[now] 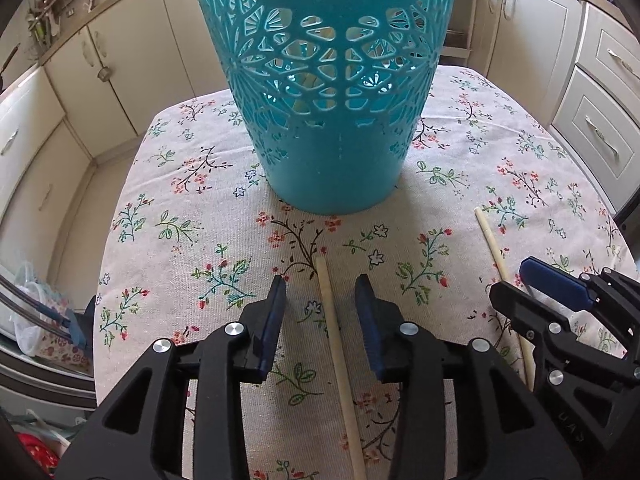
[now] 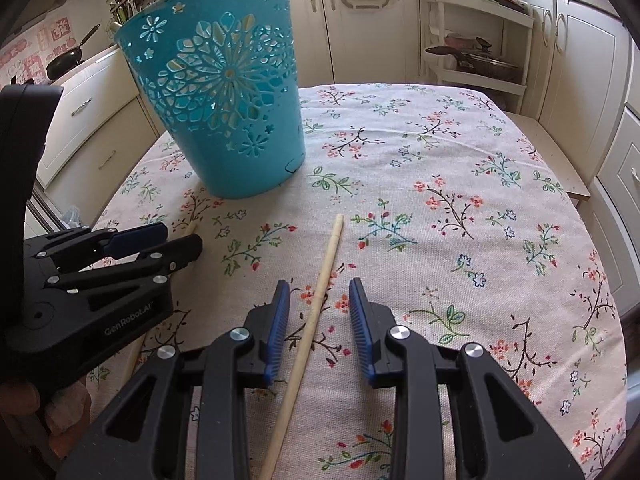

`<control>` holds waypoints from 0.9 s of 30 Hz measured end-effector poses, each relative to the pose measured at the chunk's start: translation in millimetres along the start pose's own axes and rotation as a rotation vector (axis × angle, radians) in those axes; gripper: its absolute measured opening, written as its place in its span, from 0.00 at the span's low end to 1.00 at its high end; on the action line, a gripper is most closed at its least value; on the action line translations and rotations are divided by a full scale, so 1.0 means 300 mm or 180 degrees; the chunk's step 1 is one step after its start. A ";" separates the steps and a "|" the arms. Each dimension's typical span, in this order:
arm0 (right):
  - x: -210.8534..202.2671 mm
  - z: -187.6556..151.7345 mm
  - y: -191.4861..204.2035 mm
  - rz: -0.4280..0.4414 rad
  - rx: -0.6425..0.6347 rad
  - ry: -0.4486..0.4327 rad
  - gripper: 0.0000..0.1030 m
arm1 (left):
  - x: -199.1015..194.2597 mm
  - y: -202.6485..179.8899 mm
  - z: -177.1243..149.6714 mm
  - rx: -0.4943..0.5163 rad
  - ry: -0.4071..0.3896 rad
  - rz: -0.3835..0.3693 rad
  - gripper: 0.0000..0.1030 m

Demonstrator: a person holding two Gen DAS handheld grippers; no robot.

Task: Organize utensils
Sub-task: 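Lift the chopstick with the left tool and drop it into the basket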

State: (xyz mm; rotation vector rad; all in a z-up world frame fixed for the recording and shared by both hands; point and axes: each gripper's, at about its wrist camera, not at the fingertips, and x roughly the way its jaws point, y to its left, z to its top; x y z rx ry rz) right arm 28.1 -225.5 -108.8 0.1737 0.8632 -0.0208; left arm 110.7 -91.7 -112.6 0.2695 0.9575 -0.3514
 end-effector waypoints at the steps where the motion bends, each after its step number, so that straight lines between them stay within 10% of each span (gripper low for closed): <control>1: 0.000 0.000 0.000 -0.0003 -0.0003 -0.0001 0.30 | -0.001 -0.001 -0.001 0.0006 -0.0002 0.0001 0.33; 7: -0.001 -0.002 -0.006 -0.0002 0.0029 -0.0008 0.22 | -0.010 -0.025 -0.008 0.0102 0.0035 -0.0122 0.06; 17: -0.002 -0.005 -0.028 0.0134 0.0146 -0.0016 0.18 | -0.119 0.071 -0.015 -0.0064 0.0199 -0.0439 0.05; 27: -0.005 -0.004 -0.034 0.0183 0.0184 -0.0021 0.19 | -0.497 0.234 0.170 -0.0370 -0.0556 -0.0599 0.05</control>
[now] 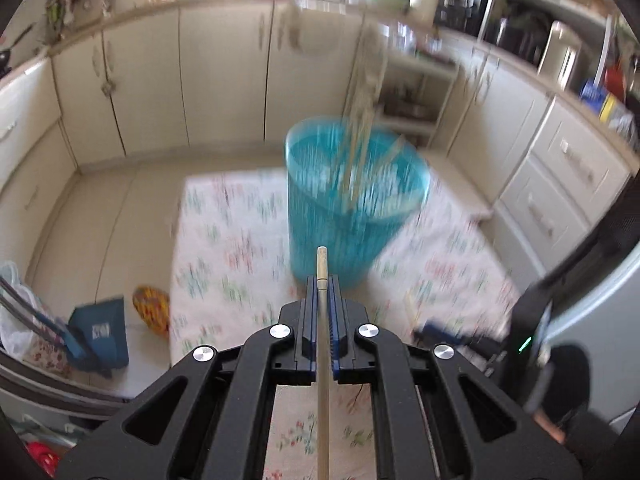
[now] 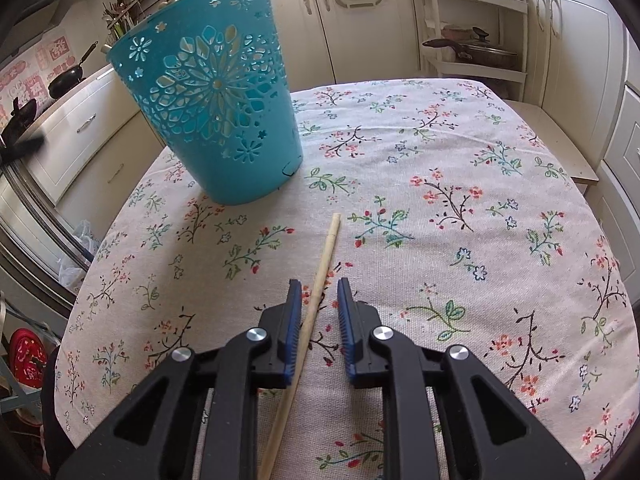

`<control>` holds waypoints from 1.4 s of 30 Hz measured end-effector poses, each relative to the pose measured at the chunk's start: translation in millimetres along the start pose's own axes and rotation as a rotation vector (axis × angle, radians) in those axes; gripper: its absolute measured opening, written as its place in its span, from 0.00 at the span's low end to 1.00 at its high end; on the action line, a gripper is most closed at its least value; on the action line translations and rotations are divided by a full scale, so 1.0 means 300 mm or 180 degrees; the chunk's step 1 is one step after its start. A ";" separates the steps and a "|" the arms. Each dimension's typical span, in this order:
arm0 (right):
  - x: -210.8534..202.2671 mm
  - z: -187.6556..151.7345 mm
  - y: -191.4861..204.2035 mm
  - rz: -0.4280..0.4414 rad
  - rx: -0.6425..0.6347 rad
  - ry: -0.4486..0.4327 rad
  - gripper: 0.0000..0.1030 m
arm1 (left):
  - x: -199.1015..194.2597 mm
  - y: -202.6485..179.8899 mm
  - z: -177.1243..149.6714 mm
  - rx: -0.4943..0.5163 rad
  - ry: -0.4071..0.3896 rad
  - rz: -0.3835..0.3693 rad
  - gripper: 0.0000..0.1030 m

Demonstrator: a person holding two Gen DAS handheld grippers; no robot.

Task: Organize utensils
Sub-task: 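Lift the chopstick with the left tool and drop it into the basket, then lift the chopstick with the right tool and drop it into the basket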

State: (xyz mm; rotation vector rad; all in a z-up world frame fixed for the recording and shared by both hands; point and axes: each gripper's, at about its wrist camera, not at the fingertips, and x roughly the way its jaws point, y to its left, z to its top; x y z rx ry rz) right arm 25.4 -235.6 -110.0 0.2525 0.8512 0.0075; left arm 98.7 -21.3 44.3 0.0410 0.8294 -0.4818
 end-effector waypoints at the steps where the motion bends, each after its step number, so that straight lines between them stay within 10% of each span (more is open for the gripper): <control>1: 0.000 0.000 0.000 -0.0002 0.0000 0.0000 0.19 | -0.021 -0.003 0.039 -0.0014 -0.0095 -0.0009 0.05; 17: 0.003 -0.001 -0.005 0.0055 0.0043 -0.0003 0.19 | -0.006 -0.096 0.471 -0.0273 -0.1261 0.0170 0.05; 35: 0.002 0.002 -0.009 0.0107 0.0052 0.0001 0.22 | 0.361 -0.074 0.351 -0.0223 -0.0792 0.0525 0.05; 38: 0.003 0.002 -0.010 0.0118 0.0055 0.0000 0.22 | 0.339 -0.067 0.306 -0.0160 -0.0745 0.0590 0.15; 42: 0.001 0.002 -0.014 0.0137 0.0063 -0.0002 0.23 | 0.217 -0.017 0.236 -0.0247 -0.0957 0.0767 0.56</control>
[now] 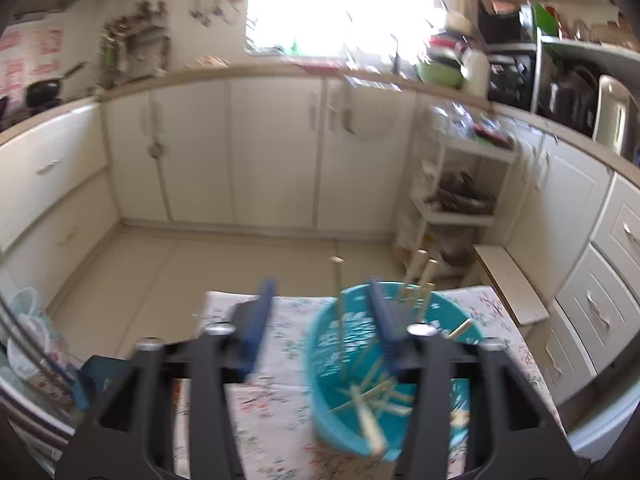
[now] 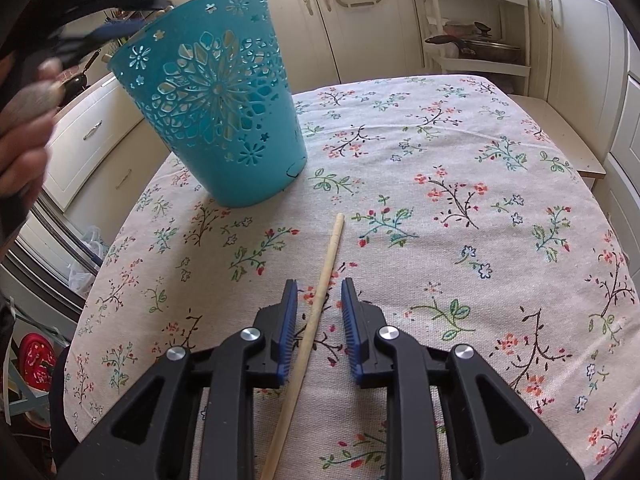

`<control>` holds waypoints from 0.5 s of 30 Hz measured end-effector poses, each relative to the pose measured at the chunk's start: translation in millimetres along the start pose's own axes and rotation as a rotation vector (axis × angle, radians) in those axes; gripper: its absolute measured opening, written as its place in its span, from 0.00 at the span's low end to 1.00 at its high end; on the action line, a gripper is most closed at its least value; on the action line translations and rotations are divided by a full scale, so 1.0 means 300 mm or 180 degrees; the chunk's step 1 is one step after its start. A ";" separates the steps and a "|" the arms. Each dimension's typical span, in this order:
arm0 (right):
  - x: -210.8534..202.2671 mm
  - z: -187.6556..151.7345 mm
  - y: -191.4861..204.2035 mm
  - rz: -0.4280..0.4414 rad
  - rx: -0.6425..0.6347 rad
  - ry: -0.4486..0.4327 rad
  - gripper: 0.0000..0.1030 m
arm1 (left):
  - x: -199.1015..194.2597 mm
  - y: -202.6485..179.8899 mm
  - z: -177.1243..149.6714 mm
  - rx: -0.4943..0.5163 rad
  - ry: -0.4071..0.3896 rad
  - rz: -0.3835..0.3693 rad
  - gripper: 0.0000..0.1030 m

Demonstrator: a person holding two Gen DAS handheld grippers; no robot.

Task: Organize utensils
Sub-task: 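Lift the chopstick with the right tool and drop it into the basket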

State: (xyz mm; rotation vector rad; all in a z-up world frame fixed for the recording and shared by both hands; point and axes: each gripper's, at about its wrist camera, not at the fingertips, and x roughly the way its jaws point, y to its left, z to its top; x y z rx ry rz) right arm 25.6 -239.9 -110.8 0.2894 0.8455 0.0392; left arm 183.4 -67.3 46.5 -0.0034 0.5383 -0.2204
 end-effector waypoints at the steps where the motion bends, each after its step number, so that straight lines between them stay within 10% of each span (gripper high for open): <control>1: 0.000 0.000 -0.001 0.0004 0.0002 0.0000 0.23 | -0.034 0.023 -0.012 -0.0026 -0.0058 0.0063 0.62; 5: -0.001 0.001 -0.003 -0.0006 -0.0015 -0.0005 0.23 | -0.130 0.153 -0.153 -0.0252 -0.0007 0.0384 0.78; 15: 0.005 0.005 0.043 -0.0176 -0.0368 0.0107 0.07 | 0.016 0.246 -0.562 -0.0223 0.1062 0.0542 0.79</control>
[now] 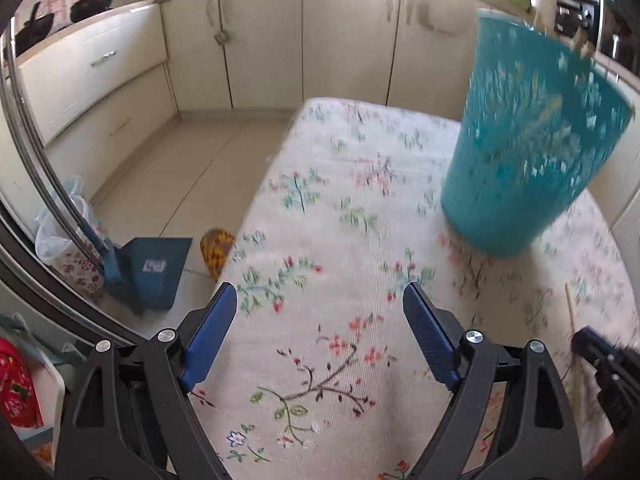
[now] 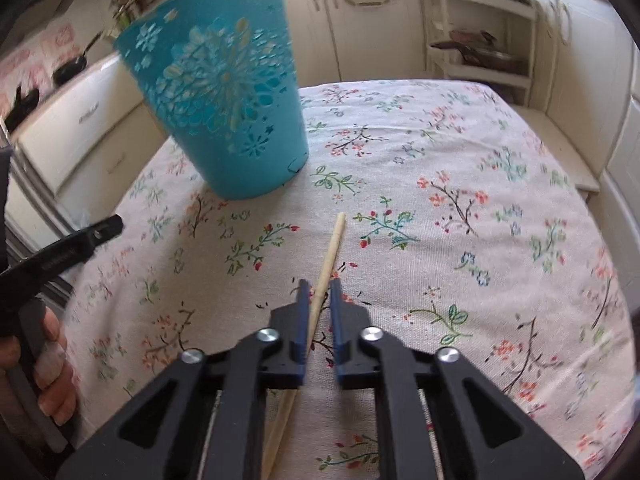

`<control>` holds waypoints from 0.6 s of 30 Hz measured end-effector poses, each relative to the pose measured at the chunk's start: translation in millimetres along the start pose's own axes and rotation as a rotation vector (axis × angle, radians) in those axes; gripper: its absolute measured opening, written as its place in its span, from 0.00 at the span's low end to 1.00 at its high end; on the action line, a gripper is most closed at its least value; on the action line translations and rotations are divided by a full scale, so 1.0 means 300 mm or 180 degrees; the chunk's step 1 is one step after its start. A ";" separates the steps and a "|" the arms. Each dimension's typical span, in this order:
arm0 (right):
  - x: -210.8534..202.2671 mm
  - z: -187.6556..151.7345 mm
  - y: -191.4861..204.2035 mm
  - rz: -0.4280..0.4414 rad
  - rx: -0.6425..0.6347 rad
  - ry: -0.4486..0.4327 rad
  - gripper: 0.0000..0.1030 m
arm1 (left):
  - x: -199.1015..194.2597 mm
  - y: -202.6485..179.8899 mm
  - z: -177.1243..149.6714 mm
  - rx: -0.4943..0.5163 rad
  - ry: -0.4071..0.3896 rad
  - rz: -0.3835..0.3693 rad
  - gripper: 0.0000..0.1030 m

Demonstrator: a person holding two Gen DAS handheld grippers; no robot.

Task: Organize utensils
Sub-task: 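Lift the chopstick with the right tool and drop it into the basket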

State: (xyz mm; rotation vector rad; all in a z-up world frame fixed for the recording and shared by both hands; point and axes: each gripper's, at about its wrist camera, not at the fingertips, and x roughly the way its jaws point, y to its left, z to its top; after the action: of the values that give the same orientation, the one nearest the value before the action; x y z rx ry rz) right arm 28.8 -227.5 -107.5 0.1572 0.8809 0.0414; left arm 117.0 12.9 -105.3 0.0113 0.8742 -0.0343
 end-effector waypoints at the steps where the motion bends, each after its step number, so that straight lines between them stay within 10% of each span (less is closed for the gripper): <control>1: -0.006 -0.001 0.002 0.0044 -0.0023 0.0051 0.06 | -0.011 -0.001 0.001 0.0005 -0.0079 -0.0020 0.79; 10: -0.014 -0.026 0.048 -0.0154 -0.0264 0.0105 0.06 | -0.019 -0.052 -0.010 0.0216 -0.0089 -0.0035 0.80; 18: -0.075 -0.017 0.029 0.0277 0.0095 0.0030 0.05 | -0.013 -0.037 -0.011 0.0181 -0.0075 -0.0085 0.81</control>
State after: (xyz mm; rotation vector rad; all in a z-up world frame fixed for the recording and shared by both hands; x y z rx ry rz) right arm 10.9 -220.7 -92.3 0.2234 0.8840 0.1102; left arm 111.6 1.9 -104.4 0.0522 0.8496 -0.0841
